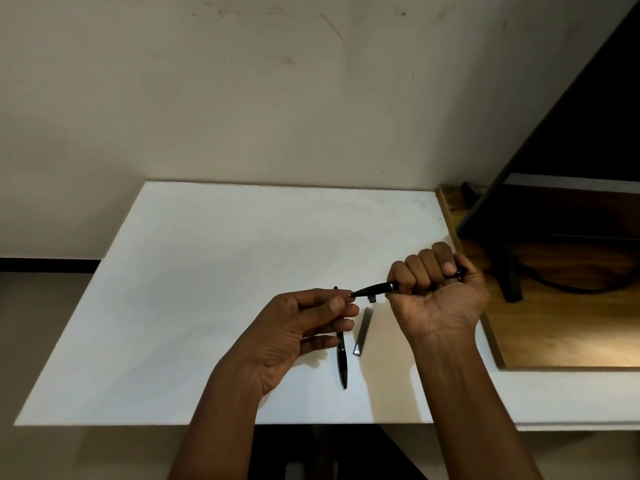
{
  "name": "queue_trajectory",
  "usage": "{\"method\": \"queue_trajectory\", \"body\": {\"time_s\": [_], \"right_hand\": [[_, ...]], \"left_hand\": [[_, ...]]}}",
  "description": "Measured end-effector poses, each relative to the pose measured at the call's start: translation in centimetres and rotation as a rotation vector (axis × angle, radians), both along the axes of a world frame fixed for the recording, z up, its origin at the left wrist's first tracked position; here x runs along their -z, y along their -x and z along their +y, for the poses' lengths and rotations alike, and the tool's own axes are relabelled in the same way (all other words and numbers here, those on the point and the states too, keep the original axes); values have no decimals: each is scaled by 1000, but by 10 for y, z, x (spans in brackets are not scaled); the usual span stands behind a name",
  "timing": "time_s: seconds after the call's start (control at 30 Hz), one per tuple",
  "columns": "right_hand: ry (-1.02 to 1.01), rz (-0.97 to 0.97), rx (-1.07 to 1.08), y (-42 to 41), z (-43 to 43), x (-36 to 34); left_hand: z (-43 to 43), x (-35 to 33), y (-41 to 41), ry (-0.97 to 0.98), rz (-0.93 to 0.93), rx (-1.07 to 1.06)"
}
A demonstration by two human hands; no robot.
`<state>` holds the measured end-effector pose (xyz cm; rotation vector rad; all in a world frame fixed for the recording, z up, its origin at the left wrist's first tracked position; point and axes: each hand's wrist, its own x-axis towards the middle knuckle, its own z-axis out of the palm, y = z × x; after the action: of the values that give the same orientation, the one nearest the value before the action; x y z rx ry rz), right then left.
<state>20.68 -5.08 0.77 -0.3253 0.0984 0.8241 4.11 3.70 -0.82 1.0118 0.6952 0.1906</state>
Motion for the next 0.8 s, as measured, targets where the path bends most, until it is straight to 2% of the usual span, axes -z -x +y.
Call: {"method": "queue_trajectory", "body": {"time_s": [0.8], "right_hand": [[-10,14,-55,2,2,2]], "left_hand": [[1,-4,2,47,-19,-12]]}}
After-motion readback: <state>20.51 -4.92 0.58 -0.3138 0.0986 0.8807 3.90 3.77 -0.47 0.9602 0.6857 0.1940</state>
